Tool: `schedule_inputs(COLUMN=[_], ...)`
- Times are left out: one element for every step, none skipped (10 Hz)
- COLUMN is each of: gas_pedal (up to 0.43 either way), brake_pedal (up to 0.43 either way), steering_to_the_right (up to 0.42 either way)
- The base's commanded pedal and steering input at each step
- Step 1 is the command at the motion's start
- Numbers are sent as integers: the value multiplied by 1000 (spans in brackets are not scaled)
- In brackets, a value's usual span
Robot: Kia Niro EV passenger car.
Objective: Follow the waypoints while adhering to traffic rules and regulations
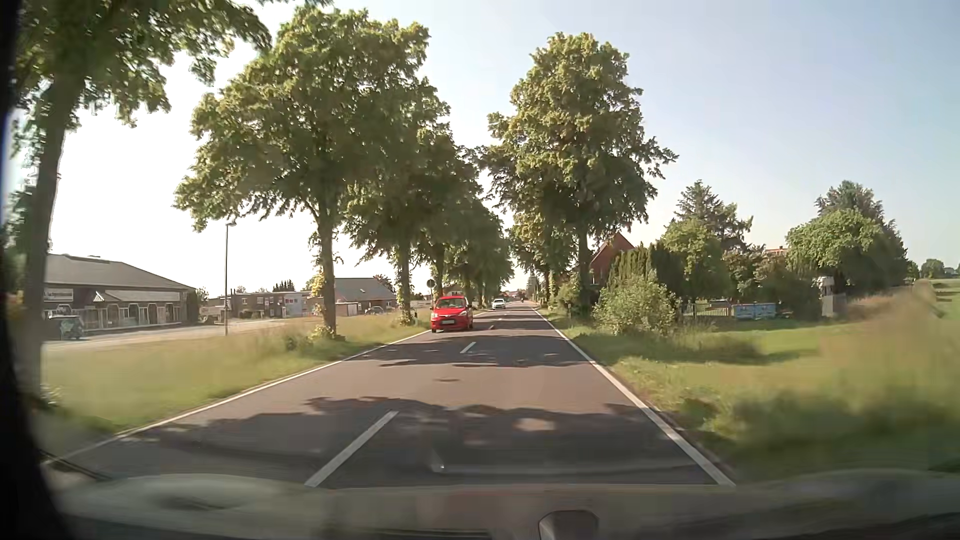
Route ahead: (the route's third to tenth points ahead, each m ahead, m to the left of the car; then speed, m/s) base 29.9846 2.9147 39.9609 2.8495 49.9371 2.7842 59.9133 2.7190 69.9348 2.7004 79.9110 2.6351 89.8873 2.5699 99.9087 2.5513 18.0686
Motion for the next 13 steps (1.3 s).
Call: schedule_inputs(gas_pedal=[0,0,0,0,0,0,0,0,0,0,0,0,0], brake_pedal=[6,6,6,6,6,6,6,6,6,6,6,6,6], steering_to_the_right=[2,2,2,2,2,2,2,2,2,2,2,2,2])
